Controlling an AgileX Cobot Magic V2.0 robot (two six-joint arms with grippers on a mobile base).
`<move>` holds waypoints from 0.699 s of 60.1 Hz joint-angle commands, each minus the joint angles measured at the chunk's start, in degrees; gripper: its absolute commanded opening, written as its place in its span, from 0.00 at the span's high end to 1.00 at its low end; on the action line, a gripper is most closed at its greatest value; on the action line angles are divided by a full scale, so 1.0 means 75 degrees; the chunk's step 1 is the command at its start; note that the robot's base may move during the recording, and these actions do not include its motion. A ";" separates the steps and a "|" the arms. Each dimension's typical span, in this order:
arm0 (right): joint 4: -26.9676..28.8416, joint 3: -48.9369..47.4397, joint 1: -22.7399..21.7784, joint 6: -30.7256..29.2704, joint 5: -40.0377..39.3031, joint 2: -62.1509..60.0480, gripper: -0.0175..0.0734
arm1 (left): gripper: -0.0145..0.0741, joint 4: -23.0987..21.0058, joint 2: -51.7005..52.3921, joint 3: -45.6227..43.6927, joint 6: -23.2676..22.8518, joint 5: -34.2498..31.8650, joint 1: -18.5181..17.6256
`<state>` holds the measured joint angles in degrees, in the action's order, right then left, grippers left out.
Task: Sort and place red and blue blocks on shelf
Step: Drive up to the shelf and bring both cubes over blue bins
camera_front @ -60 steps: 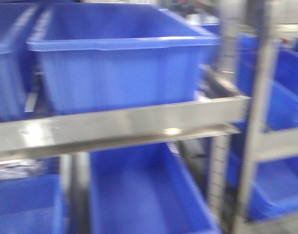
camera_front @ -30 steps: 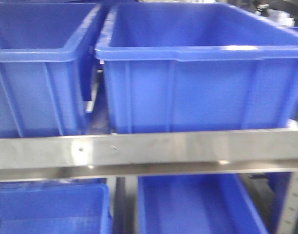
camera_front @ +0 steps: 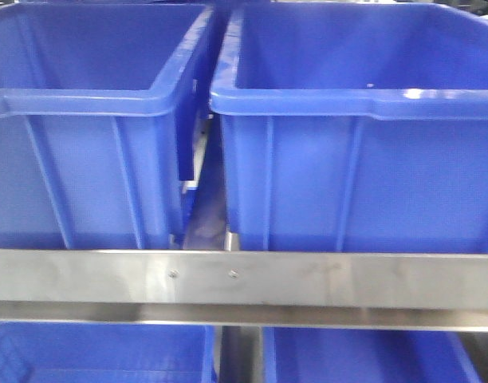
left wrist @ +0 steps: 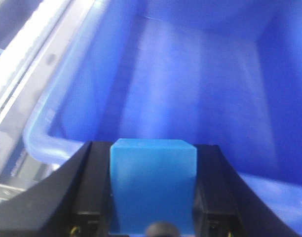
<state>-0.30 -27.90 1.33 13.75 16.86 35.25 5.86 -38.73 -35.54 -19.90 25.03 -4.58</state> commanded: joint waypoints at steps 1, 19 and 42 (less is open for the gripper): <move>-0.0081 -0.0227 -0.0034 -0.0028 -0.0647 0.0016 0.74 | 0.69 0.0026 -0.0011 -0.0241 -0.0055 -0.0636 0.0019; -0.0081 -0.0227 -0.0034 -0.0028 -0.0647 0.0016 0.74 | 0.69 0.0026 -0.0011 -0.0241 -0.0055 -0.0636 0.0019; -0.0081 -0.0227 -0.0034 -0.0028 -0.0647 0.0016 0.74 | 0.69 0.0026 -0.0011 -0.0241 -0.0055 -0.0636 0.0019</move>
<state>-0.30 -27.90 1.33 13.75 16.86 35.25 5.86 -38.73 -35.54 -19.90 25.03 -4.58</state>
